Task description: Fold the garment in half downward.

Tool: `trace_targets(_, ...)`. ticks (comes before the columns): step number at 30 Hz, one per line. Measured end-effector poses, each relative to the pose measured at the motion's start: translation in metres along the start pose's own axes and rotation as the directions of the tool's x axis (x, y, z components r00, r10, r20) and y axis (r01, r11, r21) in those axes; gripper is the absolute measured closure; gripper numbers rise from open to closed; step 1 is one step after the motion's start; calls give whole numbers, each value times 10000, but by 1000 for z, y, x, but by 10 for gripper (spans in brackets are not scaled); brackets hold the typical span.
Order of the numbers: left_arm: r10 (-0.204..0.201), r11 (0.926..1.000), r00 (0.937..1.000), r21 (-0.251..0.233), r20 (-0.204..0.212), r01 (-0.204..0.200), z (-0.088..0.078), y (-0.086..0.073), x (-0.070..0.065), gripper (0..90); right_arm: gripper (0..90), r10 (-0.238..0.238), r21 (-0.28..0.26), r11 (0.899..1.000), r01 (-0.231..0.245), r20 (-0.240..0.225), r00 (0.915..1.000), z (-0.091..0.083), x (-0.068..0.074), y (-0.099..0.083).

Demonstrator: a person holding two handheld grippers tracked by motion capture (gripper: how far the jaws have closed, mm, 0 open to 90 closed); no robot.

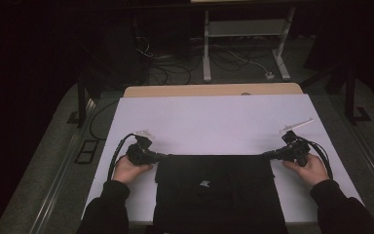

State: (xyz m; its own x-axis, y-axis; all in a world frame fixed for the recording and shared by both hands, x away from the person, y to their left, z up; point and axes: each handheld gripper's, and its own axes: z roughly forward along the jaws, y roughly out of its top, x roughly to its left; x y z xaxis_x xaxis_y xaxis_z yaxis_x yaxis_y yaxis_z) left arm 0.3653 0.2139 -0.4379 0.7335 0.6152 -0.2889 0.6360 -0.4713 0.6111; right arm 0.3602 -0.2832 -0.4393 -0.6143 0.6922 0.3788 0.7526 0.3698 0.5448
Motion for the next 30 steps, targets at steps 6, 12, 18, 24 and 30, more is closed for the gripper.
trace_targets(6, 186, 9998, 9998, -74, -89, -187, -3, 0, 0, 857, 867, -165, 23, 9999, 164, 241, 9996, 1, 3, 0)
trace_targets(12, 738, 9966, 9950, -304, -670, -760, -6, 2, -6, 859, 870, 53, -110, 9999, -46, 653, 9979, 0, 5, 2)
trace_targets(18, 848, 9952, 9922, -412, -916, -888, -7, 3, -5, 858, 871, -18, -236, 9997, 41, 972, 9953, 0, 7, 5)
trace_targets(24, 967, 9941, 9871, -369, -1278, -1022, -9, 9, -3, 858, 871, 10, -239, 9997, 21, 1295, 9916, 3, 6, 10)
trace_targets(30, 866, 9945, 9840, -443, -1556, -946, -12, 15, -3, 858, 871, 105, -577, 9983, -29, 1327, 9911, -2, 4, 15)
